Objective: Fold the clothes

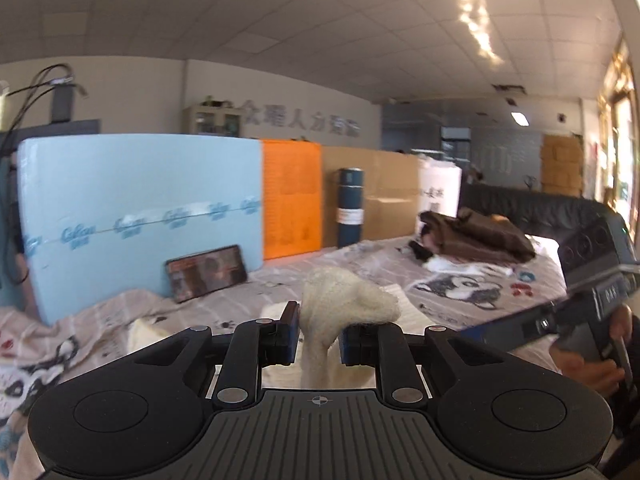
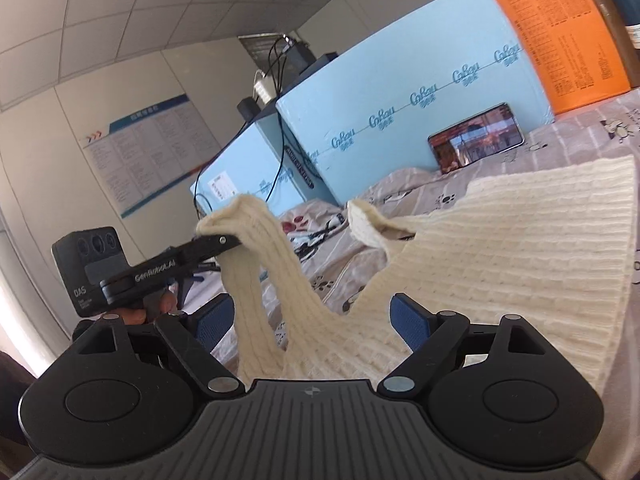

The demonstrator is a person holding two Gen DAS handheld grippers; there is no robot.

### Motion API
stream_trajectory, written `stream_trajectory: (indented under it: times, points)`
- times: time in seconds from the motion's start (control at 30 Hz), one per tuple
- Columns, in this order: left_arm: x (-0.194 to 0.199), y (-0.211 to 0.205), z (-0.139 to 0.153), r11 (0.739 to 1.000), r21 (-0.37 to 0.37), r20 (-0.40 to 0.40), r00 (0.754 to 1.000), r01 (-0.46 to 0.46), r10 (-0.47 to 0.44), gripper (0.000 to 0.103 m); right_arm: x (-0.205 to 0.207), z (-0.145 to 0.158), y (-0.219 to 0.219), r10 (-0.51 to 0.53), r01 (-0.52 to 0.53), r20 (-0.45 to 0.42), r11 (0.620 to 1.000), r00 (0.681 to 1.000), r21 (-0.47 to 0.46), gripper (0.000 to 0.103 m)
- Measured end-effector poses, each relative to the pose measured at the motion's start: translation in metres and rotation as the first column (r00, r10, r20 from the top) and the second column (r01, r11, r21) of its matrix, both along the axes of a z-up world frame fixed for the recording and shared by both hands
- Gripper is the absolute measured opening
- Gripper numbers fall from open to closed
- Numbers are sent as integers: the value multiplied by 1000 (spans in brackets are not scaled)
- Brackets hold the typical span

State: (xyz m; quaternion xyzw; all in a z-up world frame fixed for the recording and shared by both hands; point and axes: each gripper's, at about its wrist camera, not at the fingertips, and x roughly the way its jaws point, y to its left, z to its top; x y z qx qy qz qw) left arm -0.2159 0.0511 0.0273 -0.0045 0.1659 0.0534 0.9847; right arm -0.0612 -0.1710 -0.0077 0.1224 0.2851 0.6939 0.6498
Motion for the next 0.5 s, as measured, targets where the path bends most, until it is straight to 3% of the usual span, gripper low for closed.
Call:
stream_trajectory:
  times: [0.07, 0.17, 0.23, 0.33, 0.43, 0.5]
  points:
    - [14, -16, 3, 989, 68, -35, 991, 129, -127, 18, 7, 2, -14, -46, 46, -7, 999, 999, 25, 86]
    - [36, -41, 8, 934, 161, -102, 946, 319, -306, 18, 11, 2, -28, -90, 90, -6, 995, 996, 33, 86]
    - [44, -59, -6, 894, 204, -183, 913, 398, -365, 18, 11, -1, -32, -103, 103, -6, 994, 995, 22, 86]
    - [49, -77, -27, 850, 279, -269, 886, 447, -377, 23, 12, -6, -37, -119, 119, -8, 993, 993, 3, 86]
    - [45, -79, -33, 838, 349, -267, 902, 419, -339, 43, 11, -11, -39, -117, 117, -4, 993, 993, -21, 86]
    - [37, -76, -29, 842, 370, -235, 916, 393, -324, 65, 11, -13, -39, -109, 109, 1, 994, 994, -27, 86]
